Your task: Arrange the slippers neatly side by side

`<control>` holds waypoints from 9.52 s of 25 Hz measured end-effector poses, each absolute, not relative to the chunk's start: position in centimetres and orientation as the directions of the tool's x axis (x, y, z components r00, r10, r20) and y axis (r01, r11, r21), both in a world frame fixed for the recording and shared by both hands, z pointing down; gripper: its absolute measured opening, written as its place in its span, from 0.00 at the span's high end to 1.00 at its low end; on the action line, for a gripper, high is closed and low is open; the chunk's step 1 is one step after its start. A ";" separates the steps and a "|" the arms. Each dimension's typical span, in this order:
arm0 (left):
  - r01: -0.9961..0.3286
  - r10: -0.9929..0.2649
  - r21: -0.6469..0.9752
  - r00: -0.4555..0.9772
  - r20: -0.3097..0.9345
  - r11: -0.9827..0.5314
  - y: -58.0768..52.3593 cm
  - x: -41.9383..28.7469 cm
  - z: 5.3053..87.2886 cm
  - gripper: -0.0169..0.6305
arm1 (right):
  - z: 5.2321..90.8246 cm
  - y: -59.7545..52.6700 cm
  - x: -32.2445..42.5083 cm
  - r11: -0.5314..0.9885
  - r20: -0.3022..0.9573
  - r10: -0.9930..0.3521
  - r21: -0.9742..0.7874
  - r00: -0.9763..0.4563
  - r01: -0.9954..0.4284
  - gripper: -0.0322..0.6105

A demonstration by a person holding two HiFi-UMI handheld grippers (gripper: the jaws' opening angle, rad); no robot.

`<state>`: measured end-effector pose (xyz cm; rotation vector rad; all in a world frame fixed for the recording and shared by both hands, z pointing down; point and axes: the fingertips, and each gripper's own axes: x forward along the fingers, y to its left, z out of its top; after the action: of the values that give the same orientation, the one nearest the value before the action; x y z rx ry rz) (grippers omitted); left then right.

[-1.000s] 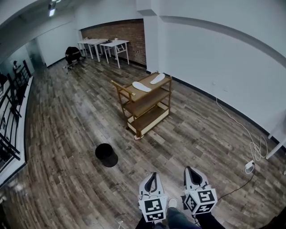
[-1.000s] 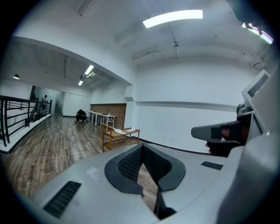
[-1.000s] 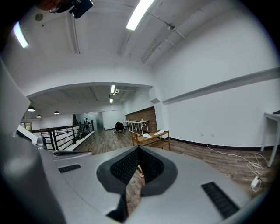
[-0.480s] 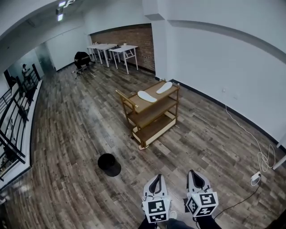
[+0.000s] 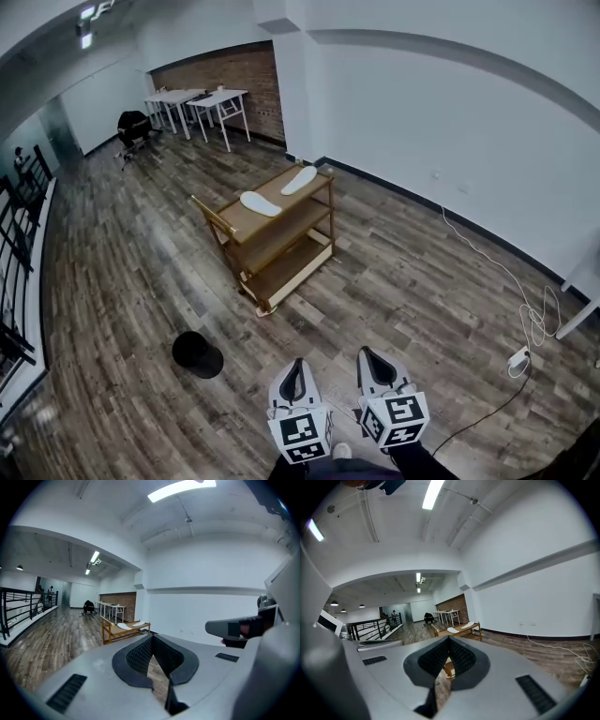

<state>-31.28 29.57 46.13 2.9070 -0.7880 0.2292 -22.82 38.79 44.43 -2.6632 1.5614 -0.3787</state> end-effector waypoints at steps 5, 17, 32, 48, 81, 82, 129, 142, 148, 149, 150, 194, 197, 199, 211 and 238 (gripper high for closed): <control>-0.516 -0.497 0.068 0.847 0.189 -0.854 28.6 -28.8 46.4 0.97 | 44.8 38.3 -20.2 -0.502 0.195 -0.861 -0.172 0.470 -0.848 0.95; -0.436 -0.420 0.081 0.893 0.160 -0.896 23.1 -16.5 45.6 0.97 | 43.8 33.5 -8.9 -0.578 0.173 -0.815 -0.168 0.553 -0.799 0.95; -0.415 -0.393 0.111 0.903 0.175 -0.903 12.6 -7.3 46.7 0.97 | 44.2 22.5 -0.5 -0.591 0.198 -0.803 -0.143 0.562 -0.794 0.95; -0.462 -0.435 0.104 0.876 0.207 -0.881 8.9 -0.6 48.0 0.97 | 45.4 18.4 6.9 -0.562 0.232 -0.820 -0.149 0.524 -0.814 0.95; -0.654 -0.632 0.081 0.750 0.197 -0.752 1.0 18.5 47.0 0.97 | 45.3 9.6 28.3 -0.380 0.225 -0.914 -0.186 0.338 -0.906 0.95; -0.657 -0.635 0.083 0.748 0.194 -0.749 0.0 19.1 47.0 0.97 | 45.4 8.6 28.9 -0.376 0.227 -0.915 -0.182 0.333 -0.909 0.95; -0.972 -0.935 0.021 0.231 0.270 -0.234 -34.7 20.0 48.1 0.97 | 47.5 -35.4 34.2 0.188 0.337 -0.912 -0.168 -0.235 -0.968 0.95; -0.968 -0.940 0.061 0.250 0.233 -0.243 -38.1 19.7 46.4 0.97 | 46.6 -37.8 34.3 0.184 0.338 -0.915 -0.138 -0.221 -0.973 0.95; -0.952 -0.924 0.075 0.307 0.226 -0.298 -38.9 20.9 47.2 0.97 | 47.3 -38.5 34.2 0.173 0.333 -0.920 -0.134 -0.209 -0.976 0.95; -0.951 -0.922 0.077 0.310 0.230 -0.301 -39.0 20.8 47.4 0.97 | 47.4 -38.6 34.1 0.172 0.334 -0.919 -0.141 -0.210 -0.975 0.95; -0.950 -0.921 0.080 0.314 0.233 -0.303 -39.1 20.8 47.4 0.97 | 47.5 -38.8 34.2 0.167 0.337 -0.918 -0.149 -0.209 -0.975 0.95; -0.949 -0.907 0.054 0.312 0.281 -0.310 -43.8 20.0 49.1 0.97 | 73.0 -37.3 53.1 -0.743 0.918 -0.376 -0.379 -0.124 -0.551 0.92; -0.949 -0.909 0.061 0.313 0.275 -0.308 -44.1 19.9 49.1 0.97 | 71.8 -38.7 52.6 -0.638 0.914 -0.381 -0.367 -0.137 -0.677 0.92; -0.951 -0.912 0.069 0.307 0.273 -0.300 -44.4 19.7 49.0 0.97 | 70.6 -40.1 51.4 -0.508 0.910 -0.369 -0.369 -0.190 -0.778 0.92; -0.956 -0.917 0.069 0.292 0.271 -0.285 -44.3 18.9 48.8 0.97 | 69.5 -42.8 38.7 0.086 0.888 -0.099 -0.442 -0.449 -0.893 0.92; -0.955 -0.902 0.062 0.294 0.316 -0.290 -45.3 19.3 50.0 0.97 | 73.9 -44.9 34.3 0.202 0.900 0.044 -0.433 -0.433 -0.879 0.92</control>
<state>19.28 -45.30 49.98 2.3236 -1.7054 0.3229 34.27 -44.85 73.87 -1.4269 2.8783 -2.4132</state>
